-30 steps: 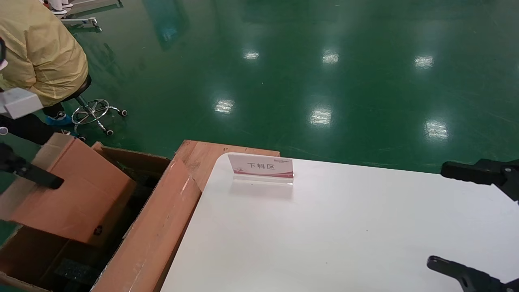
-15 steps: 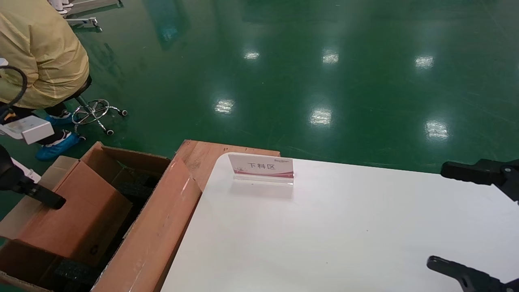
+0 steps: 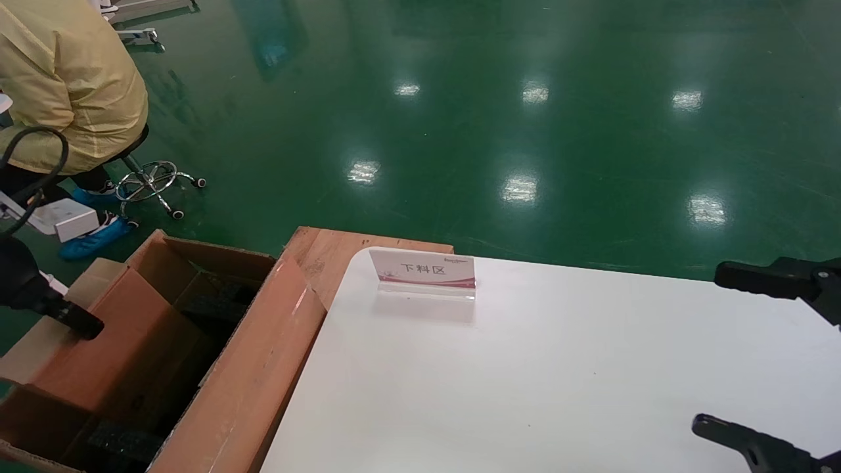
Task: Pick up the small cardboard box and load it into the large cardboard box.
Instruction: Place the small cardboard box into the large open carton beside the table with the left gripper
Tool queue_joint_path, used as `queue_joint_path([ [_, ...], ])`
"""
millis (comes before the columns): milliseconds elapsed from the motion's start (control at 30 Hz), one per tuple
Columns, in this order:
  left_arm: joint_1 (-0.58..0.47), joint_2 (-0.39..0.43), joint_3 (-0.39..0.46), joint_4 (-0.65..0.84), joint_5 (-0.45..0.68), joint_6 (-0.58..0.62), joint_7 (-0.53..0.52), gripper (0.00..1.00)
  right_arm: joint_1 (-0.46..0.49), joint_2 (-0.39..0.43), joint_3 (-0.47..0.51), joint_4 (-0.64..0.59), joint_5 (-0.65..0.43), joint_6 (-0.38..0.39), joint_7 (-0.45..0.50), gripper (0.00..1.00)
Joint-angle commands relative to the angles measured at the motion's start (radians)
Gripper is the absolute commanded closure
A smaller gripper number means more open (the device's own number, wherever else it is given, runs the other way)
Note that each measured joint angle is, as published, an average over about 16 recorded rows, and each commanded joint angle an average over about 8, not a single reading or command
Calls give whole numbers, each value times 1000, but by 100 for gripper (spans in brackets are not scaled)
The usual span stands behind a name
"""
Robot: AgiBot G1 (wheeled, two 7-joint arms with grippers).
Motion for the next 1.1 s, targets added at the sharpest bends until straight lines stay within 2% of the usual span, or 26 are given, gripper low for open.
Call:
queue_joint_path([
  [33,23,7,-1,20,-7,-9,10,100,0,0,0,0,0,0,0,0],
  [1100,329,123,-47,343,-110,-110,171,100,0,1,-2,0,1,1,-1,0],
])
